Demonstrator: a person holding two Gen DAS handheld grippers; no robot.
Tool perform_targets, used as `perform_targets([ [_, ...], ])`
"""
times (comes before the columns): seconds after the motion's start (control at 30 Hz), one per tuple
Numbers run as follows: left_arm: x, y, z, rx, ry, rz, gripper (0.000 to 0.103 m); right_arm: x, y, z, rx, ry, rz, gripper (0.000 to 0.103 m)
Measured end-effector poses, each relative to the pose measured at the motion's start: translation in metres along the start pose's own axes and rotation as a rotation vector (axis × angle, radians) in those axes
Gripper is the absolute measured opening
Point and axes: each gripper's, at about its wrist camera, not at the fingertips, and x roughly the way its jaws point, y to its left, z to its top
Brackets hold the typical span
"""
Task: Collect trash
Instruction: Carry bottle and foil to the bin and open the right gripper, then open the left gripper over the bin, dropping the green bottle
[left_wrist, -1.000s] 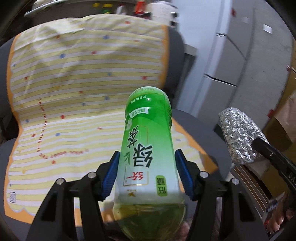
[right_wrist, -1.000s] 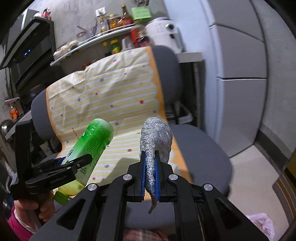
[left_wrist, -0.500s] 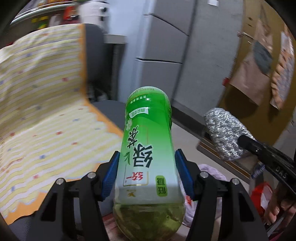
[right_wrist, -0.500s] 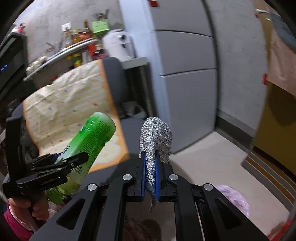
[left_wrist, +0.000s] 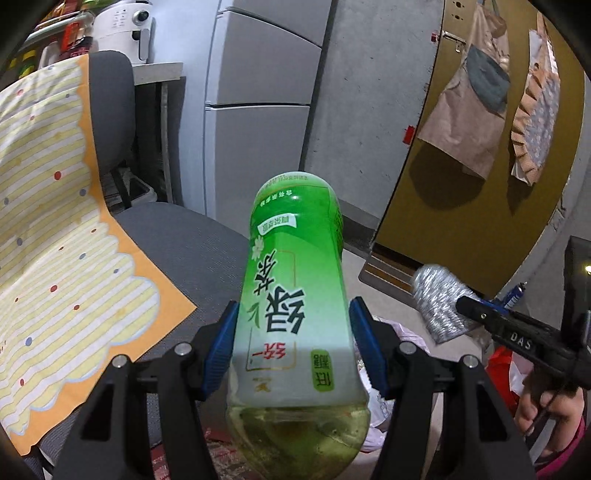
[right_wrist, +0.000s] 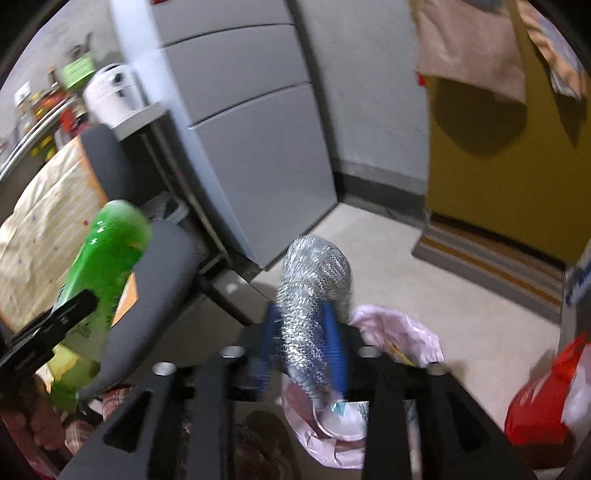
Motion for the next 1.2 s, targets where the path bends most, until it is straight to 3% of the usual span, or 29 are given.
perform_targets([
  [0.2,0.001,-0.002,-0.003,0.003,0.009,-0.002,0.059,-0.006,-0.006,0.003,0.017,-0.033,-0.010,0.043],
  [0.47,0.003,-0.015,-0.010,0.041,0.024,-0.029,0.059,-0.036,0.010,0.009,-0.049,-0.148,-0.008,0.043],
  [0.87,0.028,-0.094,-0.004,0.247,0.084,-0.250,0.061,-0.088,-0.021,0.026,0.033,-0.367,-0.079,0.044],
  [0.93,0.037,-0.105,0.001,0.258,0.096,-0.281,0.075,-0.092,-0.029,0.029,0.048,-0.383,-0.093,0.044],
  [0.97,0.039,-0.107,0.003,0.253,0.090,-0.283,0.085,-0.093,-0.033,0.030,0.055,-0.387,-0.096,0.045],
  [1.07,0.044,-0.103,0.005,0.224,0.093,-0.290,0.086,-0.088,-0.037,0.030,0.058,-0.373,-0.099,0.047],
  [1.17,0.037,-0.086,0.001,0.200,0.072,-0.217,0.086,-0.070,-0.030,0.029,0.016,-0.298,-0.066,0.052],
  [1.2,0.030,-0.074,-0.001,0.184,0.051,-0.162,0.086,-0.064,-0.026,0.027,-0.003,-0.270,-0.050,0.052],
])
